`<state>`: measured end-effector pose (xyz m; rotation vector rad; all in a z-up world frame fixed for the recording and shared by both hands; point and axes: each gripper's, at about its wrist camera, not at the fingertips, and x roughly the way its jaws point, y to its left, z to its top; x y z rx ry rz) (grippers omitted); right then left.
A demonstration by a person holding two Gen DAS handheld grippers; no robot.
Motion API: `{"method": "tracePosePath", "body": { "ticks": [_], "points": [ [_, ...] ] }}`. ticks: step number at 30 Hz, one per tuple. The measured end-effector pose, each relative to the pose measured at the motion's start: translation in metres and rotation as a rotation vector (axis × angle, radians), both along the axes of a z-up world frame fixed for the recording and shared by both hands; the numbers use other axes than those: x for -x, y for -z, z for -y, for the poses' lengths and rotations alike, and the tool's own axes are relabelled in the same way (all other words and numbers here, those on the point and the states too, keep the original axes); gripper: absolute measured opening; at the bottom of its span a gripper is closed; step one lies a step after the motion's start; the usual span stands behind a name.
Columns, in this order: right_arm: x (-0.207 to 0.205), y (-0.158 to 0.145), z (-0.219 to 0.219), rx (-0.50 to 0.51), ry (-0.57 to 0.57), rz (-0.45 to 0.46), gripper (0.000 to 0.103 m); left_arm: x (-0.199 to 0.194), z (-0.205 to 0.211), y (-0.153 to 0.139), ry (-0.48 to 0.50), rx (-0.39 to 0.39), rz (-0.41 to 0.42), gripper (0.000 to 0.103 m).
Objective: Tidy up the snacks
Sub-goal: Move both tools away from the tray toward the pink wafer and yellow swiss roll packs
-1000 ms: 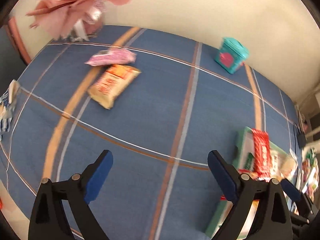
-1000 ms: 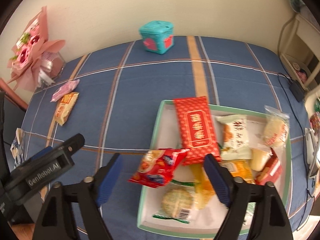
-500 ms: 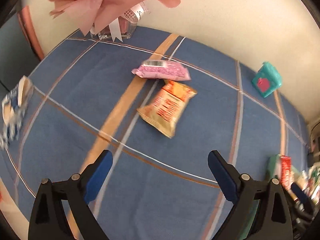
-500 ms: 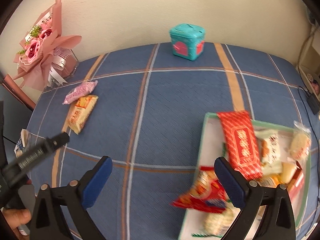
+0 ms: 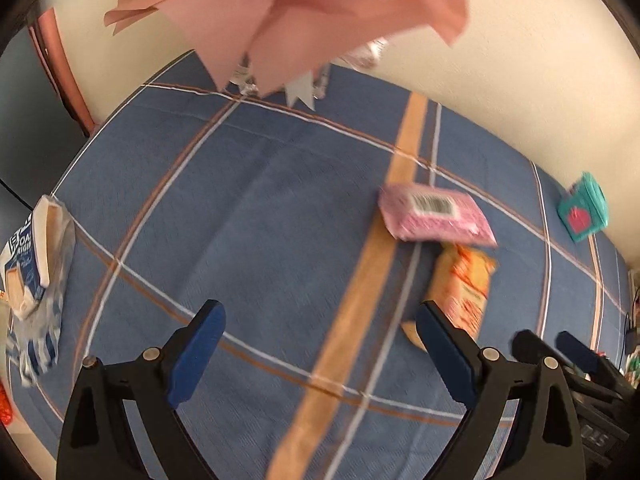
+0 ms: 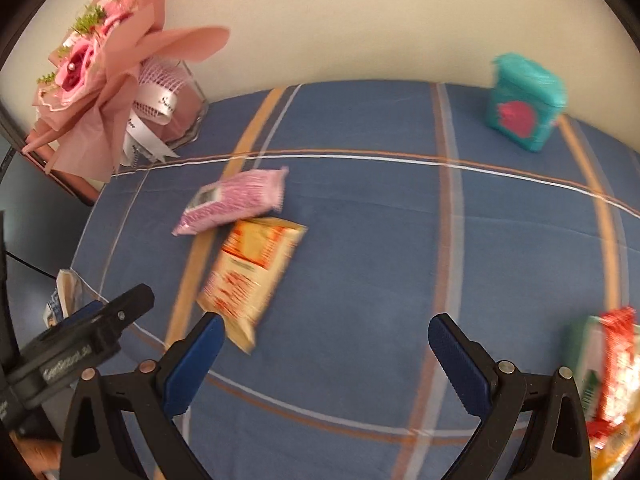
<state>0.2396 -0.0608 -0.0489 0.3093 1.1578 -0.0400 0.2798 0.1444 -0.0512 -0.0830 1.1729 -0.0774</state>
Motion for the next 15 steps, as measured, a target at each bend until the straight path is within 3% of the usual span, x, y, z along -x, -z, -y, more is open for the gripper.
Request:
{"method": "tracePosePath", "body": {
  "ticks": [7,11,15],
  "points": [
    [-0.036,0.027,-0.034,0.014,-0.03,-0.039,0.103,-0.027,-0.021,-0.001,-0.027,-0.004,0.014,0.096],
    [-0.045,0.042,-0.043,0.046,-0.034,-0.074,0.102,-0.038,-0.009,-0.005,0.004,0.014,0.023,0.096],
    [-0.043,0.045,-0.022,0.051,0.002,-0.075,0.097,-0.047,0.017,-0.008,0.055,0.036,0.023,0.096]
  ]
}}
